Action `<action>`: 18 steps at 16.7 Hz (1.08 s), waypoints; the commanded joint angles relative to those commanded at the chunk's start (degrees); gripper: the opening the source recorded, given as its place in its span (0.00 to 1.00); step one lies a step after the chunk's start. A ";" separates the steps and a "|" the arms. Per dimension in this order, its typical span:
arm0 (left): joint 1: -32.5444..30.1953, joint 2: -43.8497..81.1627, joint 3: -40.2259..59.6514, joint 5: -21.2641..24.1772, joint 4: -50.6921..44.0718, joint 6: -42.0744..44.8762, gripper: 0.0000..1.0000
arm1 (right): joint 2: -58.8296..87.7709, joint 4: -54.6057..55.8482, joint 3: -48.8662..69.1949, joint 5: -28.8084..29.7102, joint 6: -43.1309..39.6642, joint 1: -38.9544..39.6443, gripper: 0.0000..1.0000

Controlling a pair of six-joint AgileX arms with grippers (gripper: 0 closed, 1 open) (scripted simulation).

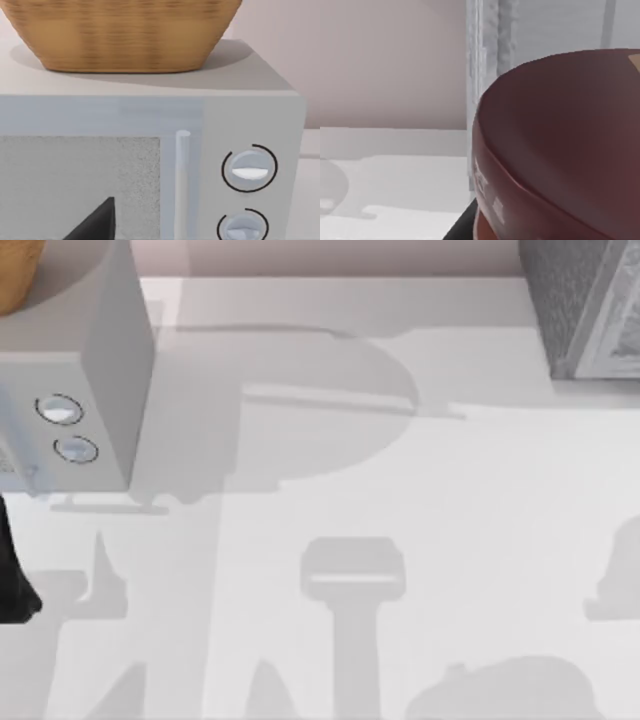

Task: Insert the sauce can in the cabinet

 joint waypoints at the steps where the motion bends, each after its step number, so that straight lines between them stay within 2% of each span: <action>1: 0.00 0.00 0.00 0.00 0.00 0.00 1.00 | -0.94 -0.32 -0.64 0.88 0.20 -0.08 0.00; 7: 0.00 0.00 0.00 0.00 0.00 0.00 1.00 | -1.04 -0.35 -0.78 1.07 0.31 0.08 0.00; 10: 0.00 0.00 0.00 0.00 0.00 0.00 1.00 | 1.93 -1.32 2.79 1.51 0.29 0.58 0.00; 14: 0.00 0.00 0.00 0.00 0.00 0.00 1.00 | 12.06 -5.02 15.96 3.32 0.27 1.80 0.00; 18: 0.00 0.00 0.00 0.00 0.00 0.00 1.00 | 26.98 -10.88 36.11 6.01 0.32 3.37 0.00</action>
